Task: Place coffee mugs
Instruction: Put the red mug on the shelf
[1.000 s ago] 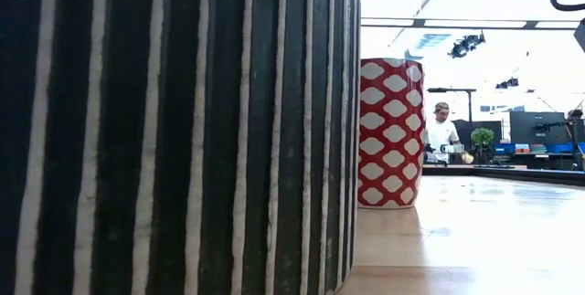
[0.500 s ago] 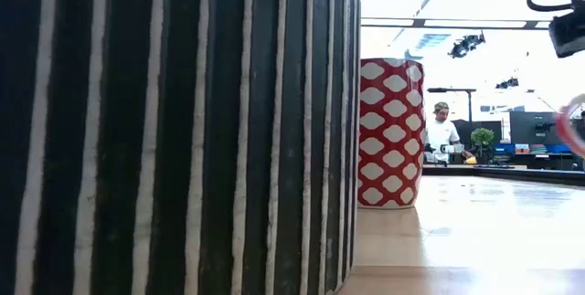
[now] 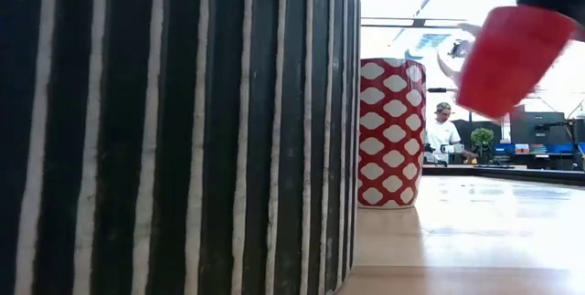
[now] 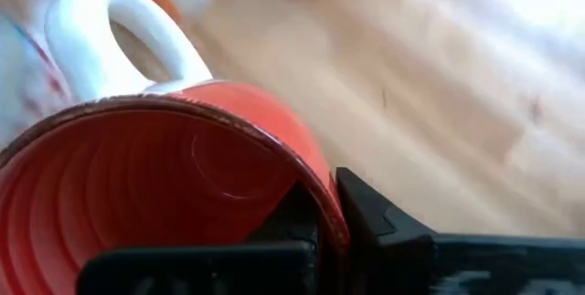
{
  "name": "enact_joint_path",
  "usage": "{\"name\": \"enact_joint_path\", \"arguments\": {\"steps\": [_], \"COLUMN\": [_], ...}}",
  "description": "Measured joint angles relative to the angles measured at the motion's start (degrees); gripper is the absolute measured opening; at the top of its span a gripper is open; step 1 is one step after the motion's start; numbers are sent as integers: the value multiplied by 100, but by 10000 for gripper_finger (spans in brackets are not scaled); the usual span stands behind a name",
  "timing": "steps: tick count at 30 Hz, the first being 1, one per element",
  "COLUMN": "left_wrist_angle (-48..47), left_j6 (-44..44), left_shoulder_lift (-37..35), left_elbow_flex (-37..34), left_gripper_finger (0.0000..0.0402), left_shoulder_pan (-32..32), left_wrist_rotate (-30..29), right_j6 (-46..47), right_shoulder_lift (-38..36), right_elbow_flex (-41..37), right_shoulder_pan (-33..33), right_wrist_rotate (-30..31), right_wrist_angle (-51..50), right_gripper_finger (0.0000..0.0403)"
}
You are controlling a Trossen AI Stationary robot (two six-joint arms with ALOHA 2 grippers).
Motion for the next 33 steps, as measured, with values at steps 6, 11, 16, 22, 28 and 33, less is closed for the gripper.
{"name": "enact_joint_path", "arguments": {"steps": [6,11,16,22,28,33], "left_wrist_angle": [0,-2,-6,-6,-3,0], "left_j6": [2,4,4,7,-31,-272], "left_shoulder_lift": [0,0,0,0,0,0], "left_elbow_flex": [0,1,1,1,1,0], "left_gripper_finger": [55,55,55,55,55,55], "left_shoulder_pan": [-2,-1,-2,-2,-2,-2], "left_wrist_rotate": [0,0,-2,-18,-22,-24], "right_j6": [-1907,-4137,-5659,-6666,-7481,-7885], "right_shoulder_lift": [0,2,240,1245,2432,3412], "right_elbow_flex": [1033,1764,2151,2791,3903,5052], "right_shoulder_pan": [-921,-1861,-3097,-4180,-4769,-5058], "right_wrist_rotate": [867,868,-82,-1246,-1980,-2163], "right_wrist_angle": [467,1532,2419,2810,2610,1751], "right_gripper_finger": [0,0,0,0,0,0]}}
